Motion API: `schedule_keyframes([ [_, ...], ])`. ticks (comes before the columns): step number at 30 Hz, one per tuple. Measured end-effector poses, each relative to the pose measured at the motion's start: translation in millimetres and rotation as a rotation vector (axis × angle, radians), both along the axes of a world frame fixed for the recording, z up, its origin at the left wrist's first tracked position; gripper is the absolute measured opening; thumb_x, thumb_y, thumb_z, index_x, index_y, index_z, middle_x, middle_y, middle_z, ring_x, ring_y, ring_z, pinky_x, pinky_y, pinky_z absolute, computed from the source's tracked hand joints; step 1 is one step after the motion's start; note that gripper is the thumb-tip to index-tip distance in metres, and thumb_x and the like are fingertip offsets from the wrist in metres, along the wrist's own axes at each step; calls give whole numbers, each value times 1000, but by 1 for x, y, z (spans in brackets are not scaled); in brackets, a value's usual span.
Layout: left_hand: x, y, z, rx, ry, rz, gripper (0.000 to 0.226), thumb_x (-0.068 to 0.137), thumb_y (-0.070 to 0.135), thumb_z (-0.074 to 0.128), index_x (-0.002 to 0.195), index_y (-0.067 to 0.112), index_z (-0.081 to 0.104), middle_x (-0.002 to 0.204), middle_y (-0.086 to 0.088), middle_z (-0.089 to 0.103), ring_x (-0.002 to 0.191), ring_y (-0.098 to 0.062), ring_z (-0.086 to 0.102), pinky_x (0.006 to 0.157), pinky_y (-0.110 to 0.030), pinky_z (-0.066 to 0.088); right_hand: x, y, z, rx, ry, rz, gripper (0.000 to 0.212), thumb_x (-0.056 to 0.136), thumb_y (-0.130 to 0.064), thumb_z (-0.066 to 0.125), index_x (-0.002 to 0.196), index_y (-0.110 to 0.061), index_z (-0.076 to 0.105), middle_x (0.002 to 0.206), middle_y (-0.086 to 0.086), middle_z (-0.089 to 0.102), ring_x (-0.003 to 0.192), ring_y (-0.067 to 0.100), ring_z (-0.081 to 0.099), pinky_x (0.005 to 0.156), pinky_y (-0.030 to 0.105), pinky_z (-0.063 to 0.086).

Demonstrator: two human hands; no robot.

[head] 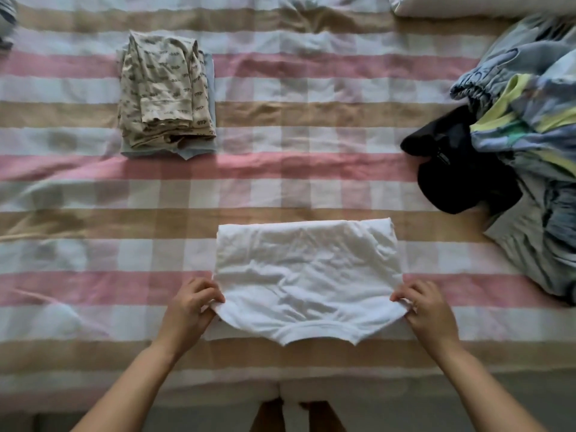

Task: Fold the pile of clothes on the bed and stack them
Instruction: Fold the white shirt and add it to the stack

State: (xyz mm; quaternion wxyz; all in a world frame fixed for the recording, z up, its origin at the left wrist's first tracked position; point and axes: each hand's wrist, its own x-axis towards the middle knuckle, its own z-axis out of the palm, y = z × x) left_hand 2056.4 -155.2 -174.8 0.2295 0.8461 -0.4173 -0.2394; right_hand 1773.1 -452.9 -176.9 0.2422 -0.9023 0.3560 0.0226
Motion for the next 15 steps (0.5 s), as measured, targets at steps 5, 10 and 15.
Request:
schedule_keyframes([
  [5,-6,5,-3,76,-71,-61,27,55,-16,70,69,7,66,89,-10,58,82,-27,56,62,-36,51,-3,-3,-1,3,-9,80,33,53,18,67,73,-7,71,75,12,63,74,37,57,61,43,50],
  [10,10,-51,-9,-74,297,740,8,87,8,53,94,13,55,97,-5,54,83,-18,52,70,-29,41,49,-19,1,180,-228,-514,20,85,-3,51,99,-6,63,99,10,61,96,27,55,82,36,43],
  [15,35,-103,-23,-34,338,964,27,93,30,49,78,8,54,75,-4,54,74,-21,48,66,-30,34,109,-41,-16,277,-46,-786,41,92,-44,48,97,-8,66,112,16,60,114,36,46,92,37,36],
])
